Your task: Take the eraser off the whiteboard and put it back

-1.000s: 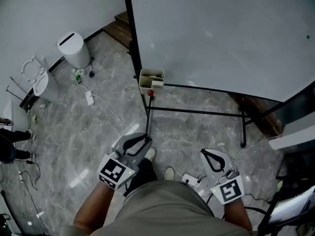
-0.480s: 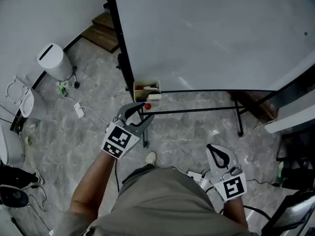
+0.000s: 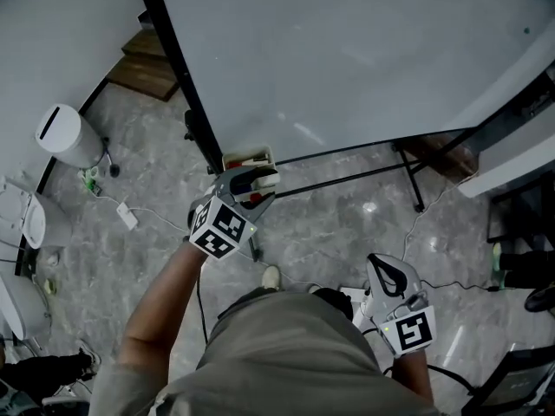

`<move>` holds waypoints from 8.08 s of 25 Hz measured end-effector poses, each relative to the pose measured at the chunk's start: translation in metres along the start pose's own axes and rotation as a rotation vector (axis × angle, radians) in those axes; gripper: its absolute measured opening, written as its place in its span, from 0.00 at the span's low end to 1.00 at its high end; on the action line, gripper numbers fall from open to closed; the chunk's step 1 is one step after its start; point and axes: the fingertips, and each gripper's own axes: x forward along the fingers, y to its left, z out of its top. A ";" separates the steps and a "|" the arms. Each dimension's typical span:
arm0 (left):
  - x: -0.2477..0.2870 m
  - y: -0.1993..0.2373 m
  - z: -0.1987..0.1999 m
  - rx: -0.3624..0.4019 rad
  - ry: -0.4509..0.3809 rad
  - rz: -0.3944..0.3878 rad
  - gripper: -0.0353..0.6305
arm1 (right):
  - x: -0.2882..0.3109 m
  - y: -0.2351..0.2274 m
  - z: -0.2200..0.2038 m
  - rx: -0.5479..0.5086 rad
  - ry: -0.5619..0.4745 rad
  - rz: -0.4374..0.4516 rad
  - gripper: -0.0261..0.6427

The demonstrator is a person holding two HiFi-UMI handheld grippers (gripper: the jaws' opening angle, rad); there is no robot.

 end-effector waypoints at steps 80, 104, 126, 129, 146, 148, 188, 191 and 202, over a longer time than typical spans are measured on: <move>-0.327 -0.175 0.127 -0.409 -0.110 0.801 0.31 | -0.025 0.034 -0.004 -0.272 -0.163 0.687 0.04; -0.179 -0.044 0.125 -0.220 -0.230 0.312 0.31 | -0.010 -0.022 -0.011 -0.121 -0.070 0.314 0.04; -0.043 0.020 0.052 -0.052 -0.179 -0.042 0.31 | 0.003 -0.016 -0.010 -0.003 0.028 0.007 0.04; -0.031 0.020 0.040 -0.027 -0.161 -0.057 0.31 | 0.005 -0.010 -0.012 0.015 0.041 -0.016 0.04; 0.019 0.008 -0.007 0.055 -0.044 -0.092 0.31 | 0.004 -0.005 -0.020 0.064 0.094 -0.067 0.04; 0.023 0.007 -0.012 0.057 -0.032 -0.097 0.31 | 0.006 -0.004 -0.021 0.066 0.096 -0.061 0.04; -0.036 -0.032 0.027 0.031 0.108 0.306 0.37 | -0.053 -0.082 -0.056 0.008 -0.014 0.157 0.04; -0.066 -0.056 0.053 -0.057 0.046 0.357 0.37 | -0.061 -0.085 -0.060 -0.004 -0.038 0.221 0.04; -0.157 -0.205 0.086 -0.276 0.053 0.427 0.37 | -0.058 -0.042 -0.078 -0.122 -0.072 0.512 0.04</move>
